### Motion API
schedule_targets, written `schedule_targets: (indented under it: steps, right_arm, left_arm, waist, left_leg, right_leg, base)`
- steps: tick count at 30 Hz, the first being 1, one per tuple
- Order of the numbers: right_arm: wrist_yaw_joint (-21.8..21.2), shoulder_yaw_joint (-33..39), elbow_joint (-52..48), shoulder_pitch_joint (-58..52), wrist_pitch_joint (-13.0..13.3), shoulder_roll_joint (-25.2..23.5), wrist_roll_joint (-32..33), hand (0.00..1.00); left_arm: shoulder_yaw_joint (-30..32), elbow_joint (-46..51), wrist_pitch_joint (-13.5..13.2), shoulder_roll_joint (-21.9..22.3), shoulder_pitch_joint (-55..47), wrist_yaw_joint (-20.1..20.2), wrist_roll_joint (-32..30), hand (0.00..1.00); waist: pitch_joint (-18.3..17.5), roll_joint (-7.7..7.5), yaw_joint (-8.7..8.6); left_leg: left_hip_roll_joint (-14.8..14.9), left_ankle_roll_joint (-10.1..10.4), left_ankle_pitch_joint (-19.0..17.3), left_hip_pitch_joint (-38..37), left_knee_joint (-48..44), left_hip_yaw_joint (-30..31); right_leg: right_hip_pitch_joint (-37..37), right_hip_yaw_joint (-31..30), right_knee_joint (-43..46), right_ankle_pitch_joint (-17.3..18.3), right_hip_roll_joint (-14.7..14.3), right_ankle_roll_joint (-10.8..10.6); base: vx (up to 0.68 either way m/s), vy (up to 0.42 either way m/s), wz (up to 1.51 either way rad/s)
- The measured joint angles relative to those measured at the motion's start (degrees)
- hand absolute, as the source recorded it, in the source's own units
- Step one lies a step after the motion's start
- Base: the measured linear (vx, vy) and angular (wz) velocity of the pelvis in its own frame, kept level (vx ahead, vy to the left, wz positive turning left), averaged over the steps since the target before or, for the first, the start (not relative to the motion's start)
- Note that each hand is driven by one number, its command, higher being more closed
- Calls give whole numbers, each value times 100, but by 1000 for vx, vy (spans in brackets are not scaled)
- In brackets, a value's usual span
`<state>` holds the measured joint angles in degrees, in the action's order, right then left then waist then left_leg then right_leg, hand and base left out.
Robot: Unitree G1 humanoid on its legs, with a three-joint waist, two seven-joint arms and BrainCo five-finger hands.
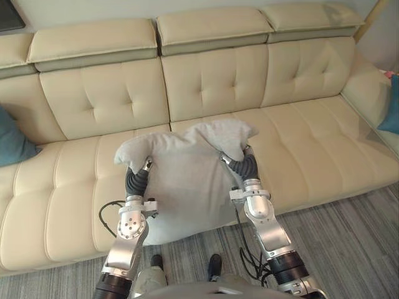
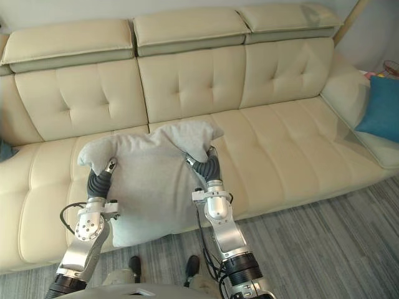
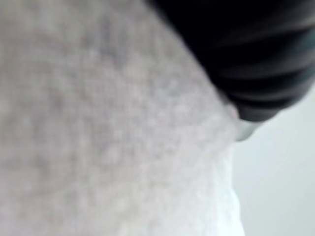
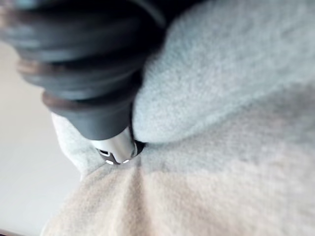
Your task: Pick up cushions and gather them together orderly.
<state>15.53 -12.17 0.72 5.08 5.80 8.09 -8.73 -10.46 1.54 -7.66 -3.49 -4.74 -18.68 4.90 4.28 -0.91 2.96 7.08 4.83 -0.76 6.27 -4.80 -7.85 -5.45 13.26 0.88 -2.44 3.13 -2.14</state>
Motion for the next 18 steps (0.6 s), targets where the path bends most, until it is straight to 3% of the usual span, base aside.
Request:
schedule_targets:
  steps: [8,12,16,18]
  right_arm:
    - [2,11,12,-16,-1,-44,52,100]
    - [104,17,69,288,-22,-119,46,100]
    - [490,177,661,1345,-111,-389,-20,100]
    - [742,236,867,2045,-128,-434,-73,100]
  left_arm:
    - [22,0,30,17,1,-10,-8,100]
    - [120,-6,45,-4,264,-123,-9,100]
    - [315,-328,80,-56,1206,-372,-20,100]
    - [458,-690,77,-211,2021,-600,-57,100]
  waist:
    - [-15,-7,-1]
    - [-14,-7,17]
    - [63,10,35]
    - [334,27,74]
  left_leg:
    - [-64,1,266,-188,482,7]
    - [-88,15,423,104,590,-9]
    - [-88,9,574,624,577,9]
    - [-77,-9,602,896,437,46]
  right_leg:
    - [134,25,-326,-139,-19,24]
    - [-195,28,-388,-292,-18,37]
    - [-730,39,-313,-404,-10,73]
    - [-995,55,-140,-407,14,77]
  base:
    - [-22,-4,4]
    - [-25,9,-3]
    - [-59,7,2]
    - [-129,16,9]
